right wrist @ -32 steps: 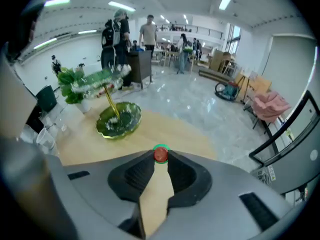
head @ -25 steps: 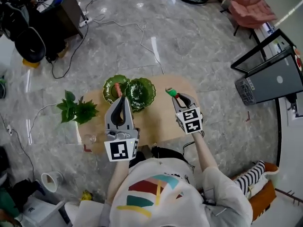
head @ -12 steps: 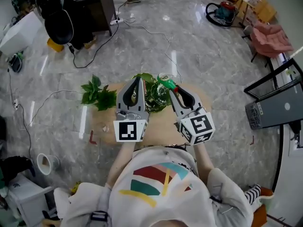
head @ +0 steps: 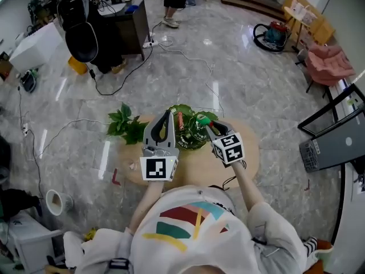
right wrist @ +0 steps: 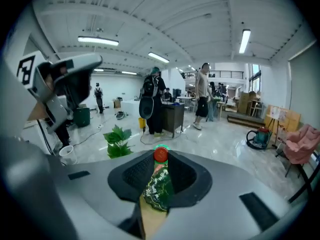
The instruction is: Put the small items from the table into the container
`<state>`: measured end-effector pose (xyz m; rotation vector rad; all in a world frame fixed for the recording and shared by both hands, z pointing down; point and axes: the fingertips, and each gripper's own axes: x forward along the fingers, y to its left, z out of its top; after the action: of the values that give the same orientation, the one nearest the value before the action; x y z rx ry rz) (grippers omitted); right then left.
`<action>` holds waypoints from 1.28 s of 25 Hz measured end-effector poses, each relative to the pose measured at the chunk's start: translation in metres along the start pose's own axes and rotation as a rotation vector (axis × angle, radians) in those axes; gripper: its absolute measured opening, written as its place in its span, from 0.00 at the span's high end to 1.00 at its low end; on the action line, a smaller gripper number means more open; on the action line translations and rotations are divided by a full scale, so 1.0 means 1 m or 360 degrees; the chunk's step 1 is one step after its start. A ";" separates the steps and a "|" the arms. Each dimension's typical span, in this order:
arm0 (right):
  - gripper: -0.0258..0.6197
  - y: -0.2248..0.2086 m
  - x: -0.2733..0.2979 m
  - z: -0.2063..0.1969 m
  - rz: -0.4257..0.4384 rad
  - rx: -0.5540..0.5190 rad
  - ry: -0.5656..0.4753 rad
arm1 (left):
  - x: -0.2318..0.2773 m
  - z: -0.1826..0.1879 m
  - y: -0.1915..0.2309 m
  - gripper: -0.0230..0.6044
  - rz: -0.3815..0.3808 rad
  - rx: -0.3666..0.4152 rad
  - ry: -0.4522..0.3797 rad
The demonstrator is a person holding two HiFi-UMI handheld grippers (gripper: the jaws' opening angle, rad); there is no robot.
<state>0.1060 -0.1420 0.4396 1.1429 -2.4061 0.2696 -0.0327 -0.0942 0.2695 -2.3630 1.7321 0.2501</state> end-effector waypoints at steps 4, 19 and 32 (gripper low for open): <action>0.82 -0.023 0.038 -0.033 -0.0042 -0.0016 0.0180 | -0.008 0.000 0.008 0.95 0.0040 0.0017 0.0005; 0.75 -0.041 0.098 -0.102 -0.0212 -0.0071 0.0436 | -0.030 -0.012 0.035 0.95 0.0184 0.0067 0.0100; 0.59 -0.044 0.081 -0.049 -0.0223 0.0025 0.0149 | -0.023 -0.015 0.033 0.95 0.0174 0.0038 0.0091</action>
<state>0.1115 -0.2073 0.5207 1.2710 -2.2349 0.2900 -0.0704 -0.0866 0.2873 -2.2831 1.8828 0.1786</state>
